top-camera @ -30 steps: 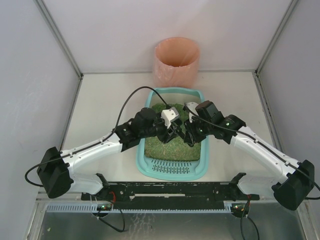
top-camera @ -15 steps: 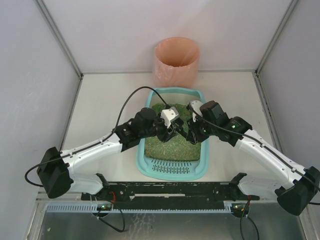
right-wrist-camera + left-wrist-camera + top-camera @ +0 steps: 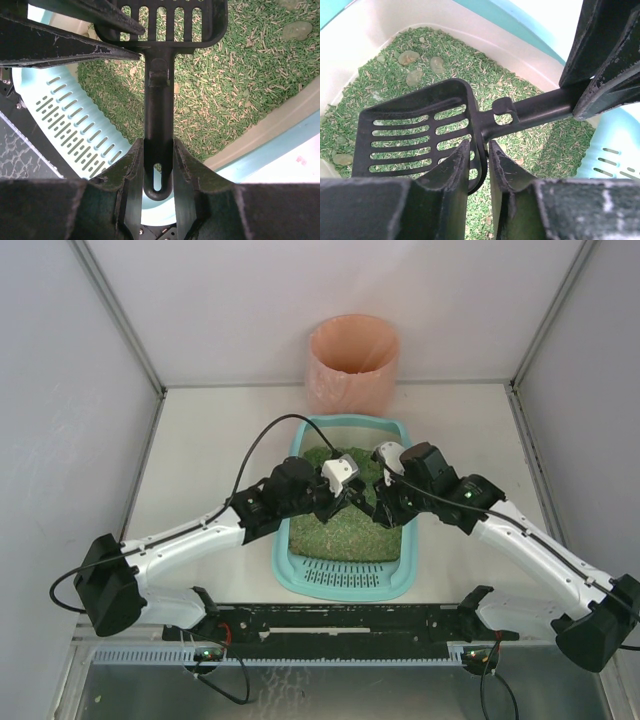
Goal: Clean the litter box
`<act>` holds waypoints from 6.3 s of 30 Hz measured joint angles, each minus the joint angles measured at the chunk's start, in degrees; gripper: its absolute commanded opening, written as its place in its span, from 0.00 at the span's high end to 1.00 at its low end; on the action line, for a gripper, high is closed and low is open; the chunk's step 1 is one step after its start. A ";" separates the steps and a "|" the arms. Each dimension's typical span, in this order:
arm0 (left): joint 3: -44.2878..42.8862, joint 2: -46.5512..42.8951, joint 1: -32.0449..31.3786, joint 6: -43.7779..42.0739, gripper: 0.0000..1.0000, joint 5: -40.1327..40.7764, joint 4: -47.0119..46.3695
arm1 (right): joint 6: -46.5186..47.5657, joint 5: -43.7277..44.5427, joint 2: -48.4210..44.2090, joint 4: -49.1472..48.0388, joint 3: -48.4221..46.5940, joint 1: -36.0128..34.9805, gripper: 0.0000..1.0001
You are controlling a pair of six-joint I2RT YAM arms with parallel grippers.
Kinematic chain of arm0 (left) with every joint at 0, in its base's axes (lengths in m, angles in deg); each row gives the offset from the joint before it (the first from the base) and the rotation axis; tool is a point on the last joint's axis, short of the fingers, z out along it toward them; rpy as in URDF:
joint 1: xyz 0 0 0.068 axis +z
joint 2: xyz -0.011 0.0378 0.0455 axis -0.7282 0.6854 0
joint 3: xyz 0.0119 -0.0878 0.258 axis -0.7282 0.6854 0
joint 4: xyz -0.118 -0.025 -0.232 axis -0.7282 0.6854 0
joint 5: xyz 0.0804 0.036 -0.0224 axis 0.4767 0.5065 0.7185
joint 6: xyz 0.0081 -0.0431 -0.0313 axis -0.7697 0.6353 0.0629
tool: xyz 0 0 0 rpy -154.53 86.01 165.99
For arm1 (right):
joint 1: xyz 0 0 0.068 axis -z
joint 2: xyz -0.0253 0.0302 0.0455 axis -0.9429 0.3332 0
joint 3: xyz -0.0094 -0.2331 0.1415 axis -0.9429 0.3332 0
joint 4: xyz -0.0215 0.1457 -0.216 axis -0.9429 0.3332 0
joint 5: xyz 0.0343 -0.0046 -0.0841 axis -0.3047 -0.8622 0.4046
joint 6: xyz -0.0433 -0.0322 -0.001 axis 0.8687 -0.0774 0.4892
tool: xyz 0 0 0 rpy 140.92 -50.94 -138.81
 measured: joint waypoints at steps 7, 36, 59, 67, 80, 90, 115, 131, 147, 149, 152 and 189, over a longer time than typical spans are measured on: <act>0.00 0.02 -0.55 0.44 1.00 0.04 -0.17 | 0.13 1.68 -1.22 -0.61 0.09 -0.26 0.77; 16.96 -6.03 -4.90 24.46 1.00 16.92 -32.68 | -41.18 27.15 -24.65 -28.52 19.61 -6.51 0.46; 26.03 -14.05 -7.78 22.40 0.21 20.57 -41.29 | -41.22 32.63 -22.08 -34.53 22.18 -9.07 1.00; 27.21 -21.77 -7.76 5.68 0.19 16.15 -41.83 | -25.51 25.55 -18.21 -27.43 17.05 -8.13 1.00; 27.67 -17.84 -7.82 -21.90 0.40 -0.66 -39.82 | -10.01 18.38 -13.57 -17.53 7.87 -11.93 1.00; 25.40 -13.68 -7.82 -26.01 0.55 -5.14 -36.72 | -8.61 17.79 -12.81 -16.13 7.43 -13.70 1.00; 24.15 -12.02 -7.98 -26.12 0.79 -2.82 -36.70 | -8.68 19.08 -12.00 -16.72 6.75 -15.43 1.00; 24.15 -12.35 -8.04 -25.33 1.00 -2.73 -34.93 | -15.13 24.52 -13.35 -20.87 7.19 -15.69 0.45; 24.15 -12.35 -8.04 -20.06 1.00 -1.95 -37.27 | -26.75 27.23 -12.39 -28.28 11.89 -15.72 0.58; 24.15 -12.35 -8.04 -19.76 1.00 -1.49 -37.27 | -27.30 27.69 -12.72 -28.35 12.48 -15.72 0.61; 24.15 -12.35 -8.04 -19.41 1.00 -1.46 -37.27 | -27.76 27.89 -13.20 -28.52 13.27 -15.72 0.63; 24.15 -12.33 -8.04 -16.96 1.00 1.53 -36.96 | -27.76 26.40 -8.76 -30.01 13.46 -15.74 0.65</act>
